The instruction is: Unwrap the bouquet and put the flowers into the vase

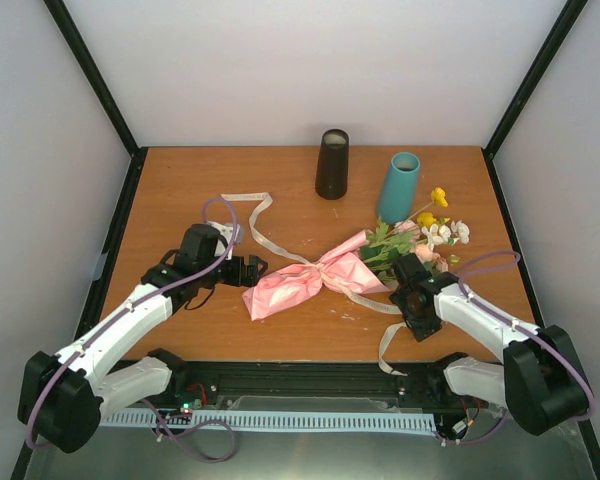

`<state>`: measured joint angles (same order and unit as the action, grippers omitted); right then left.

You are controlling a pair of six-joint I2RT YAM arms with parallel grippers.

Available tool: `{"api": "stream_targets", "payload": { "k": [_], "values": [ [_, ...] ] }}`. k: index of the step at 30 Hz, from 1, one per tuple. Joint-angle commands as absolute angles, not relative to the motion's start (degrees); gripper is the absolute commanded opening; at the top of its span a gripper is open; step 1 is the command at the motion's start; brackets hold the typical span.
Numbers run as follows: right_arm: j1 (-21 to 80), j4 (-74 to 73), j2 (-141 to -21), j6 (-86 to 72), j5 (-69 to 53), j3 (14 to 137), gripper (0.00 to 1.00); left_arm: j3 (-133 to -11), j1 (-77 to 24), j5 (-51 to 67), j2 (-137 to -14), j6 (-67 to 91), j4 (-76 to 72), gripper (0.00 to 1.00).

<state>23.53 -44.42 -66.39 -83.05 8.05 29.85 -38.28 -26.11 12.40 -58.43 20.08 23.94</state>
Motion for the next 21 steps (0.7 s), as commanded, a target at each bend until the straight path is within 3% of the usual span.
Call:
{"api": "stream_targets", "payload": {
  "k": [1,7,13,21],
  "values": [
    [22.3,-43.4,-68.4,-82.4,9.3,31.1,0.80,-38.8,-26.7,11.4,-57.5,20.2,22.7,0.99],
    [21.5,-43.6,-72.6,-79.2,9.5,32.7,0.74,-38.8,-26.8,10.7,-57.1,20.3,22.8,0.98],
    [21.2,-42.7,-75.7,-76.2,10.3,34.6,0.60,-38.8,-26.9,10.3,-57.0,20.1,22.5,0.98],
    [21.2,-42.6,-78.6,-71.9,11.0,35.9,0.24,-38.8,-27.0,10.3,-56.7,20.0,22.5,0.97]
  ]
}}
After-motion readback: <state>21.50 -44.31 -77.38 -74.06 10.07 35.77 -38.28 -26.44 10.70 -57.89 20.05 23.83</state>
